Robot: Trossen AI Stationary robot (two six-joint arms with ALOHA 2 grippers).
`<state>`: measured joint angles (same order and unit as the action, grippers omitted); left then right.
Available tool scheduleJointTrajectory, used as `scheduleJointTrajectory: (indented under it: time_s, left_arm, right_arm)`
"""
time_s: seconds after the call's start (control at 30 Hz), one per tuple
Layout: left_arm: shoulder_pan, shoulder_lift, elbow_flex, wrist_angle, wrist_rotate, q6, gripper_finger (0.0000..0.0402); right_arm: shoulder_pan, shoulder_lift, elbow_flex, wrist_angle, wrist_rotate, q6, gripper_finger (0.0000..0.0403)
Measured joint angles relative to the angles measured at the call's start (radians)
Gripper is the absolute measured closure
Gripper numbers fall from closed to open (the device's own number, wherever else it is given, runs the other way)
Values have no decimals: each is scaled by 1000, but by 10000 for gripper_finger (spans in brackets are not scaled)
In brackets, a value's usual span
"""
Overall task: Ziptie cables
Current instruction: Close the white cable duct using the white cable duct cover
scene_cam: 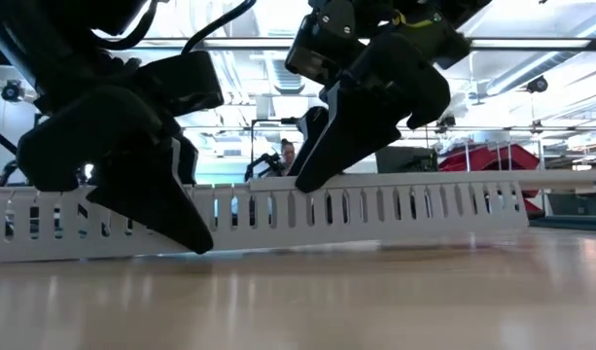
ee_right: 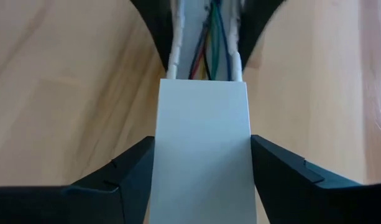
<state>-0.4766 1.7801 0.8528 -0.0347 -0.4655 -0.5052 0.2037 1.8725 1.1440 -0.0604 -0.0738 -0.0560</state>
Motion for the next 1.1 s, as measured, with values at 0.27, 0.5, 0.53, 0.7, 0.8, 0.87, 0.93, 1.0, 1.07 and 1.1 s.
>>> scheduleJointTrajectory:
  time_s: [0.27, 0.5, 0.53, 0.7, 0.8, 0.87, 0.93, 1.0, 1.07, 1.1]
  left_arm:
    - [17, -1, 0, 52, -20, 45, 182]
    - [44, 0, -2, 128, -19, 111, 188]
    - [50, 1, -3, 132, -14, 113, 188]
    - [64, 2, -3, 114, 1, 133, 177]
    - [64, -5, -3, 68, 21, 149, 167]
    - [66, -22, 0, 8, 44, 139, 159]
    - [67, -38, 6, -57, 72, 102, 153]
    - [59, -54, 10, -126, 114, 54, 150]
    - [46, -55, 8, -185, 164, 16, 151]
    - [39, -57, 10, -199, 179, 9, 153]
  right_arm:
    - [2, -1, -2, 45, 10, 24, 177]
    - [1, 43, 29, 68, 62, 38, 188]
    - [1, 57, 38, 75, 51, 34, 185]
    - [-1, 124, 99, 68, 51, 14, 178]
    - [-8, 153, 116, 74, 54, -2, 187]
    - [-16, 167, 118, 95, 40, -8, 188]
    - [-22, 174, 116, 103, 36, -11, 187]
    - [-25, 180, 115, 90, 29, -19, 183]
    - [-28, 179, 111, 72, 22, -24, 183]
    - [-29, 179, 110, 68, 17, -28, 184]
